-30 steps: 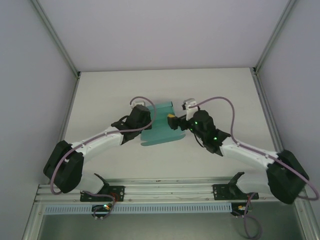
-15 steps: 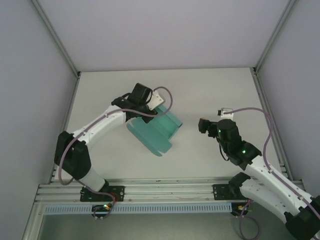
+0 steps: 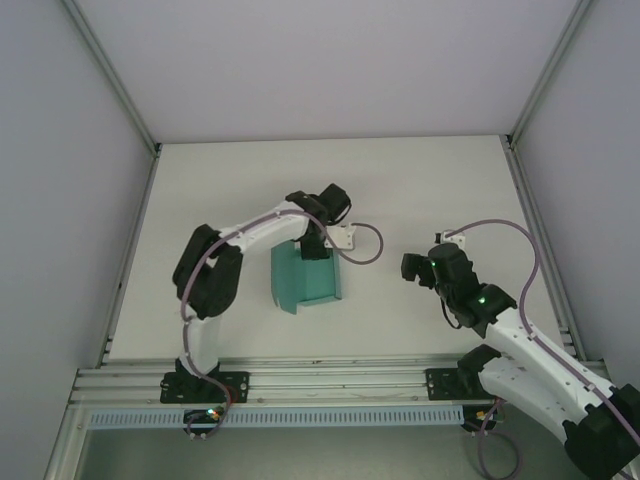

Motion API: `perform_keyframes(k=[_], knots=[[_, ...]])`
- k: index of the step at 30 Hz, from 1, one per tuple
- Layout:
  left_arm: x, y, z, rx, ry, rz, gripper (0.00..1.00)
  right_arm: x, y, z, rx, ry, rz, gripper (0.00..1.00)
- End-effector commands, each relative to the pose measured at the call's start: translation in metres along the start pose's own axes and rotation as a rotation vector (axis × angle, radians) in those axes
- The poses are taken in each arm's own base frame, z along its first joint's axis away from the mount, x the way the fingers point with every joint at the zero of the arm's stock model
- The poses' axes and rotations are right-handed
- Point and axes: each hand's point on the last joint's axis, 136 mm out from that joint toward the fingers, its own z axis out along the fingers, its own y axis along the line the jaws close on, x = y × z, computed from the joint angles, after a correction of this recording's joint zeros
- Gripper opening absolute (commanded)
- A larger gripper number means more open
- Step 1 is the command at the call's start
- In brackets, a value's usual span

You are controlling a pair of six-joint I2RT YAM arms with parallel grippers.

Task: Assemble paper box

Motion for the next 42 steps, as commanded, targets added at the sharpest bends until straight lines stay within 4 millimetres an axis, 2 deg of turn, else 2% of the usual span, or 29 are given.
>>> perform_keyframes(k=[1,5,8,13,15,19,25,28,33,37,41,42], knots=[[0.005,0.013,0.019,-0.058,0.122,0.039,0.00,-0.004,0.001,-0.002,-0.003,0.006,0.008,1.00],[0.001,0.006,0.051,-0.064,0.191,0.080,0.00,-0.004,-0.002,-0.002,0.002,0.001,0.011,1.00],[-0.008,0.002,0.070,-0.088,0.196,0.083,0.00,-0.004,-0.003,-0.002,-0.005,-0.011,0.012,1.00],[-0.012,-0.012,0.098,-0.094,0.243,0.119,0.00,-0.003,-0.005,-0.002,-0.020,-0.019,0.022,0.99],[-0.010,-0.015,0.105,-0.093,0.265,0.130,0.00,-0.002,-0.006,-0.002,-0.022,-0.019,0.021,1.00],[-0.008,-0.014,0.105,-0.101,0.281,0.135,0.10,0.000,-0.008,-0.001,-0.026,-0.018,0.026,1.00],[-0.016,-0.005,0.077,-0.121,0.225,0.116,0.28,0.000,-0.002,-0.001,-0.067,-0.024,0.029,1.00],[-0.021,0.003,0.056,-0.151,0.186,0.109,0.37,0.001,0.002,-0.002,-0.090,-0.019,0.018,1.00],[-0.024,0.015,0.017,-0.198,0.132,0.103,0.59,0.000,0.010,-0.005,-0.137,-0.020,0.009,1.00],[-0.024,0.012,-0.015,-0.194,0.063,0.098,0.72,-0.003,0.015,-0.008,-0.164,-0.026,-0.005,1.00],[-0.027,0.001,-0.043,-0.159,-0.030,0.099,0.76,-0.006,0.022,-0.008,-0.193,-0.023,-0.027,1.00],[-0.030,0.000,-0.050,-0.156,-0.062,0.093,0.82,-0.007,0.024,-0.008,-0.201,-0.022,-0.034,1.00]])
